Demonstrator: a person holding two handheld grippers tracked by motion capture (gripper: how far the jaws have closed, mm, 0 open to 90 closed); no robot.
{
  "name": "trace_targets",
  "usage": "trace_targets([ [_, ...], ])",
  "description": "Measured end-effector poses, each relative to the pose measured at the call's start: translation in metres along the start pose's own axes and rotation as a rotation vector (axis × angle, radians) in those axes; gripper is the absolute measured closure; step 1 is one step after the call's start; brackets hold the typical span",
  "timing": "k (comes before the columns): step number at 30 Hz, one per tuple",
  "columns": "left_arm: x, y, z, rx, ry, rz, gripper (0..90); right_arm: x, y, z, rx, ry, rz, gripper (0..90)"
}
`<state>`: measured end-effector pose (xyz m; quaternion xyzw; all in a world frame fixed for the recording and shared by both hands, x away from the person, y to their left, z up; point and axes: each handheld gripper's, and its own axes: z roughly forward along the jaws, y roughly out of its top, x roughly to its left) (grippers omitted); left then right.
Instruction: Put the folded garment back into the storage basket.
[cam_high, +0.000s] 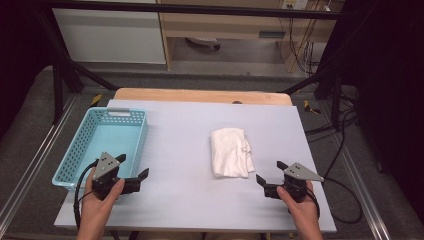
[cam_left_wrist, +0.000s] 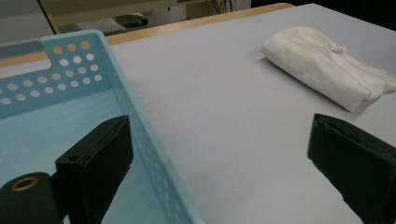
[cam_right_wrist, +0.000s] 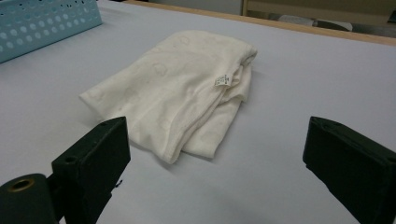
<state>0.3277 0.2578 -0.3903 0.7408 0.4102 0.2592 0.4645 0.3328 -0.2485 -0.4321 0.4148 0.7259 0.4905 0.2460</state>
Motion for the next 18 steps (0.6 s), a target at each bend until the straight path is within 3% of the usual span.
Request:
trace_targets([
  [3,-0.009,0.004,-0.001,-0.015,-0.018,0.011,6.9,0.001,0.000,-0.001,0.003,0.001,-0.006,7.7],
  [7,-0.033,0.012,0.000,-0.039,-0.074,0.056,6.7,0.006,0.000,-0.001,0.041,-0.016,-0.053,7.7],
  [12,-0.053,0.009,0.010,-0.007,-0.115,0.106,6.6,0.009,0.001,0.001,0.053,-0.006,-0.044,7.7],
  [16,-0.070,0.008,0.018,0.025,-0.141,0.174,6.7,0.010,0.001,0.003,0.055,0.000,-0.042,8.3],
  [18,-0.077,0.009,0.023,0.034,-0.158,0.179,6.9,0.010,0.001,0.003,0.058,0.003,-0.044,8.3],
])
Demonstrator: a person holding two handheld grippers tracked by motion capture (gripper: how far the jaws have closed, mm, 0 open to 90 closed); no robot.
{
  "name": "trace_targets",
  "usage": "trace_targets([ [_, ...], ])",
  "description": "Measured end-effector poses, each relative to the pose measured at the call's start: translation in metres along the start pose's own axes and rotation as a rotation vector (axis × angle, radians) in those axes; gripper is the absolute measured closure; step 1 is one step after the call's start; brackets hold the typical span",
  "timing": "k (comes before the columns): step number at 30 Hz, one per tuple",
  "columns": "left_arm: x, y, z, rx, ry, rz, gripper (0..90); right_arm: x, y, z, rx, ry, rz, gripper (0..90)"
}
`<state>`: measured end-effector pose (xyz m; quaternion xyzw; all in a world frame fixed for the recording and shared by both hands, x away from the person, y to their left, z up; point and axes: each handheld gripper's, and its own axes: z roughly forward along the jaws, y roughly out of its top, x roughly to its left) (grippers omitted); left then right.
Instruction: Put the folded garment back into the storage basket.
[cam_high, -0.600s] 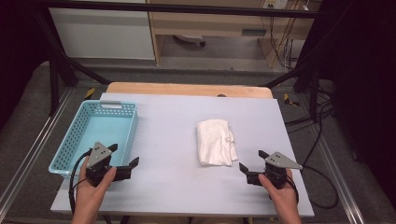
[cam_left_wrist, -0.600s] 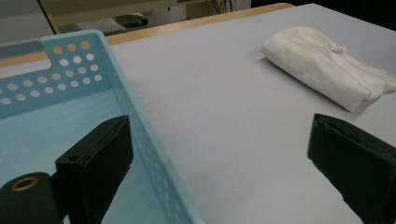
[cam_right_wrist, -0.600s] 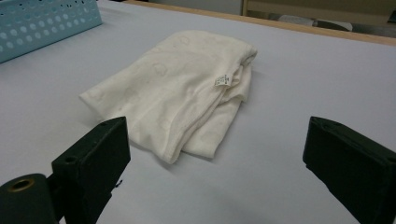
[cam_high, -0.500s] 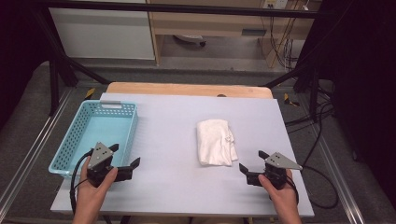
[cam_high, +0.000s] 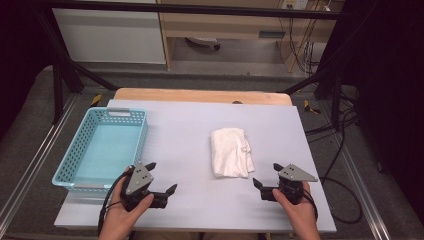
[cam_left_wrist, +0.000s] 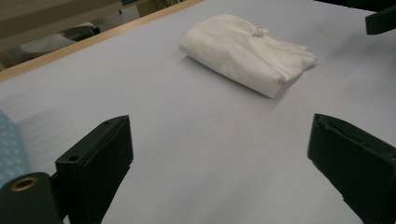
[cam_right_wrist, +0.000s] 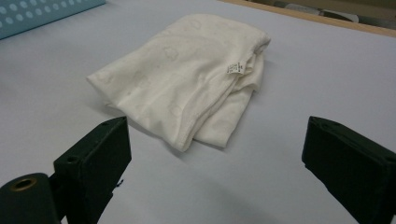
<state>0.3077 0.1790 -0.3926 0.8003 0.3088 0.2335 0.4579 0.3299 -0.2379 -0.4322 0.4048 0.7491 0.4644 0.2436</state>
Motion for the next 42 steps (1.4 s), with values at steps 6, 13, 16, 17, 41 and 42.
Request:
trace_targets([
  [6,-0.006,0.005,0.023,0.019,-0.022,-0.024,6.9,-0.002,-0.002,0.002,-0.023,0.013,0.079,8.3],
  [13,-0.009,0.010,0.055,0.072,-0.051,-0.031,8.0,-0.003,-0.002,0.000,-0.018,-0.002,0.066,8.2],
  [16,-0.012,0.014,0.069,0.088,-0.068,-0.041,8.6,-0.004,-0.001,0.002,-0.018,-0.001,0.071,8.1],
  [17,-0.014,0.015,0.073,0.099,-0.067,-0.036,8.7,-0.005,-0.001,0.002,-0.019,-0.001,0.072,8.1],
  [41,-0.036,0.027,0.118,0.156,-0.094,-0.008,23.9,0.000,0.002,0.002,-0.023,0.007,0.082,7.9],
  [42,-0.037,0.026,0.119,0.166,-0.093,-0.001,24.3,0.000,0.002,0.003,-0.020,0.008,0.079,8.0],
])
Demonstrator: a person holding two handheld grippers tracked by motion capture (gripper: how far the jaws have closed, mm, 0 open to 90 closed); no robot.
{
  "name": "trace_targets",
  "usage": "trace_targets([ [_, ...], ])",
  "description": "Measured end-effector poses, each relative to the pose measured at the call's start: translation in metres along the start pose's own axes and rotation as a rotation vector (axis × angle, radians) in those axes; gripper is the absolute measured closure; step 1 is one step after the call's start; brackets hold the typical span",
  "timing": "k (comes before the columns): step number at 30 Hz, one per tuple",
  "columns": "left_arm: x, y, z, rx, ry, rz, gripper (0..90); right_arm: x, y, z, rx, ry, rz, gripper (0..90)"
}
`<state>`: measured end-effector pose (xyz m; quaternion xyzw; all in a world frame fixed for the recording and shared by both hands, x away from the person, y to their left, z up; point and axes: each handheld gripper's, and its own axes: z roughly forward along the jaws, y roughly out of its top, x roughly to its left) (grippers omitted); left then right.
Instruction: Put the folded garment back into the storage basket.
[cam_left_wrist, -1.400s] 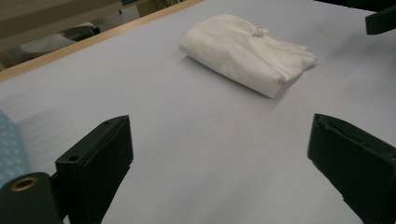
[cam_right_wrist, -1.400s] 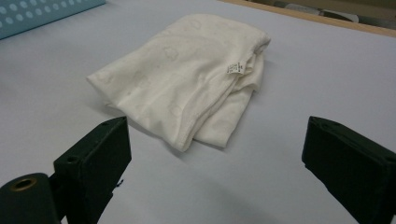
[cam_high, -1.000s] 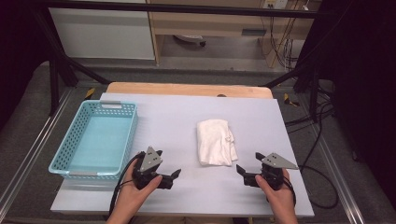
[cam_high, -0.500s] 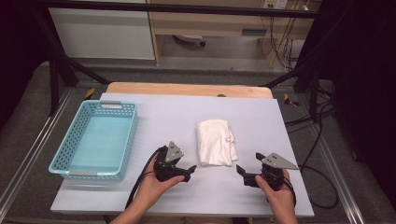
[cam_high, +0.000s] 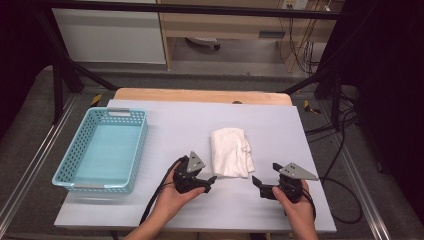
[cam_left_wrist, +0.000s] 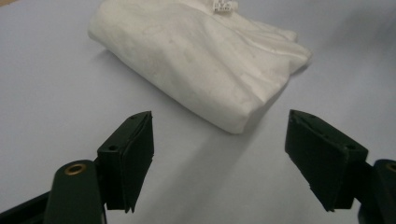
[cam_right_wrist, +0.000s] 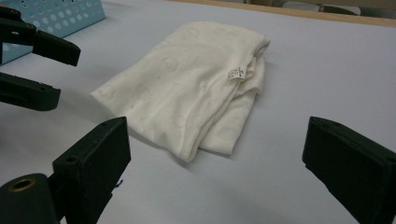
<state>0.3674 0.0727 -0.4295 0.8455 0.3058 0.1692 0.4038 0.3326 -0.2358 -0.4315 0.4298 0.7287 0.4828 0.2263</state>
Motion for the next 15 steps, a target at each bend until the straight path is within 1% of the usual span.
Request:
trace_targets([
  [2,-0.002,-0.001,0.002,0.009,-0.012,-0.006,25.7,0.002,0.000,0.001,0.004,0.001,-0.006,8.0],
  [5,-0.004,-0.002,0.006,0.011,-0.017,0.003,28.3,0.005,-0.001,0.000,0.009,0.005,-0.014,8.0],
  [6,-0.004,-0.002,0.008,0.013,-0.019,0.000,30.1,0.006,-0.001,0.000,0.012,0.006,-0.016,8.0],
  [8,-0.006,-0.002,0.012,0.031,-0.025,-0.022,32.4,0.007,0.000,0.000,0.010,0.012,-0.018,8.0],
  [9,-0.007,-0.002,0.015,0.041,-0.031,-0.020,33.4,0.008,0.000,0.001,0.011,0.016,-0.020,8.0],
  [10,-0.009,-0.002,0.018,0.051,-0.028,-0.007,34.8,0.008,0.000,0.001,0.012,0.017,-0.021,7.9],
  [12,-0.011,-0.003,0.023,0.066,-0.026,-0.006,38.0,0.008,0.000,0.001,0.018,0.022,-0.023,7.9],
  [15,-0.012,-0.004,0.030,0.060,-0.023,-0.029,46.0,0.009,0.000,0.001,0.018,0.023,-0.022,8.0],
])
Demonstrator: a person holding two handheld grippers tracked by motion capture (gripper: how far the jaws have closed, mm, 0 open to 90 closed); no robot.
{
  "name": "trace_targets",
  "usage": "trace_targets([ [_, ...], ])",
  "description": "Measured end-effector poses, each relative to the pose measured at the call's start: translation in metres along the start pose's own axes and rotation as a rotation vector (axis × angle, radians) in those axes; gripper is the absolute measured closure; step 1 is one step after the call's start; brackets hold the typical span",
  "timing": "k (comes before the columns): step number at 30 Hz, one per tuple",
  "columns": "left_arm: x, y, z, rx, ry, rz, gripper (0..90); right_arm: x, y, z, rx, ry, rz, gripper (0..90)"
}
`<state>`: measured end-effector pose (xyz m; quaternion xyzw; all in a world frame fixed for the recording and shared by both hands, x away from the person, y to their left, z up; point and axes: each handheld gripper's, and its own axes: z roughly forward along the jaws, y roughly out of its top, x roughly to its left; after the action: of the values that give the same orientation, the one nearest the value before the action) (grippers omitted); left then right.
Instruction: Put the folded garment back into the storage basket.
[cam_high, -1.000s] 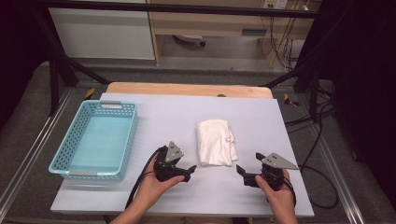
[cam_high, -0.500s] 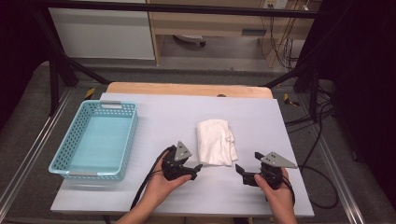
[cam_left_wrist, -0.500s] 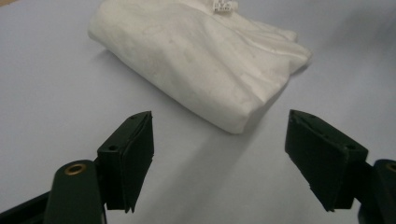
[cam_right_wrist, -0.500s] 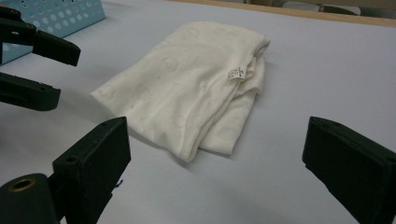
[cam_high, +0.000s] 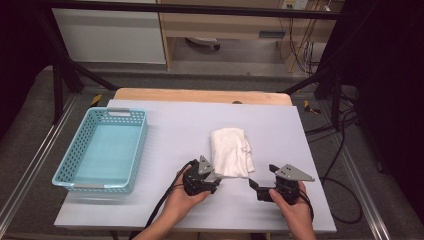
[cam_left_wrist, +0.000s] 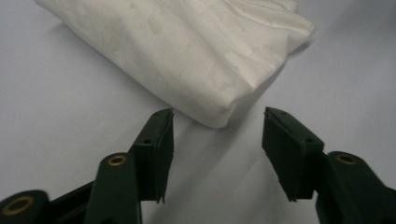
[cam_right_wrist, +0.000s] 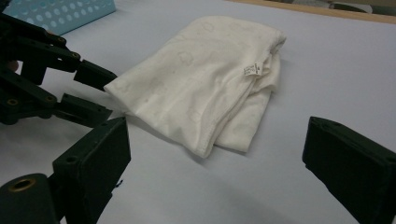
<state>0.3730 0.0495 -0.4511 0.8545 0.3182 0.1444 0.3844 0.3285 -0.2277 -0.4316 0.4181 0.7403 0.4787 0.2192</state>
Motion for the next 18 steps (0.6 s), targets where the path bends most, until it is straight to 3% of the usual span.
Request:
trace_targets([
  [3,0.0002,-0.0004,0.0063,-0.007,0.016,-0.003,53.2,0.0015,0.0001,-0.0008,-0.001,0.004,-0.003,7.9],
  [5,0.0025,-0.0013,0.0095,-0.024,0.025,-0.018,63.3,0.0038,0.0011,-0.0015,-0.005,0.012,-0.007,7.9],
  [14,0.0059,0.0006,0.0109,-0.024,0.030,-0.023,82.2,0.0068,0.0015,0.0005,0.005,0.021,-0.016,8.0],
  [18,0.0070,-0.0014,0.0078,-0.024,0.026,-0.022,84.6,0.0099,0.0013,-0.0021,0.002,0.019,-0.015,8.0],
])
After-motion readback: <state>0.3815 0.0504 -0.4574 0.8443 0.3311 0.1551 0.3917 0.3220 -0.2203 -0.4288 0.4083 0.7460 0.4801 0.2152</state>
